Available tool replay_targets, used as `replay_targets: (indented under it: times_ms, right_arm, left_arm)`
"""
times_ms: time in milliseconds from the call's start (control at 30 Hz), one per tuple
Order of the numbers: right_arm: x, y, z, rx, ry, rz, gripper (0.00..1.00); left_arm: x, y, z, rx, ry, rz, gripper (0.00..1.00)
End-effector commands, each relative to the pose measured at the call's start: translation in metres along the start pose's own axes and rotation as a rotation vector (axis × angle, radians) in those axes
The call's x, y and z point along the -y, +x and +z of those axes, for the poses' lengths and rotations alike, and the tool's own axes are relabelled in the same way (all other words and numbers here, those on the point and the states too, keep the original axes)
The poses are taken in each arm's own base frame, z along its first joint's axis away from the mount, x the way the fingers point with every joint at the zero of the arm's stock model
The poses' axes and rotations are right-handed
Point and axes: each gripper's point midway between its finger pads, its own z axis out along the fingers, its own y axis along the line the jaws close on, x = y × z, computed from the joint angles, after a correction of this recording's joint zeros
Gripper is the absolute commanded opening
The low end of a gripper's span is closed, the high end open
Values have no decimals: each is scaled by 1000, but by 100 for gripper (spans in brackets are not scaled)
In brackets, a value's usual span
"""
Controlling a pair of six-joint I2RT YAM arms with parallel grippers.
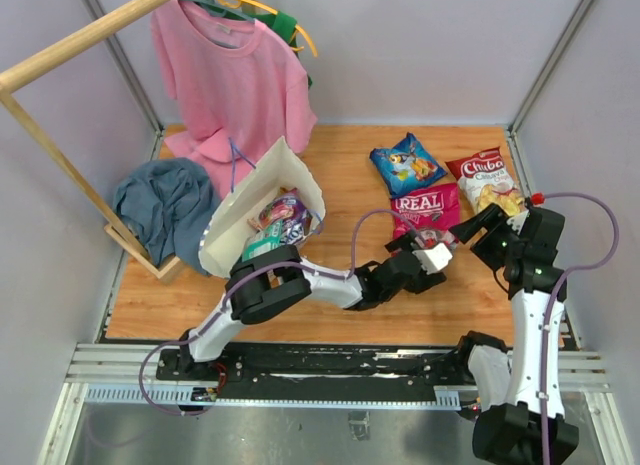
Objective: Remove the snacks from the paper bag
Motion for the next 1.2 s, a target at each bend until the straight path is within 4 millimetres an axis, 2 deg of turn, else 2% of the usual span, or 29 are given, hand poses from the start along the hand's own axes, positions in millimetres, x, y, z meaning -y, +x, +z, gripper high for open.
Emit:
replay_targets:
  times_ms: [0, 133, 267, 533, 700, 900, 1033, 1167]
  right_arm:
    - [-5, 6, -9, -12, -22, 16, 75]
    - [-4, 4, -17, 17, -4, -3, 75]
    - [-5, 6, -20, 12, -10, -4, 75]
    - [-8, 21, -16, -37, -53, 52, 75]
    - [-22, 45, -8, -132, -171, 169, 69]
    - [-15, 72, 12, -219, -122, 142, 43]
    - [-22, 79, 28, -240, -90, 97, 41]
    - [-15, 76, 47, -247, -31, 101, 33]
  left_arm:
    - [-1, -6, 26, 13, -4, -22, 95]
    - [-5, 7, 35, -18, 51, -71, 80]
    - [-14, 18, 30, -38, 76, -97, 59]
    - [-42, 5, 4, 35, 263, -348, 25]
    - [-55, -8, -5, 69, 298, -397, 26]
    - [-54, -16, -7, 78, 321, -419, 28]
    - [-55, -18, -7, 80, 321, -434, 28]
    - [-55, -18, -9, 78, 319, -439, 28]
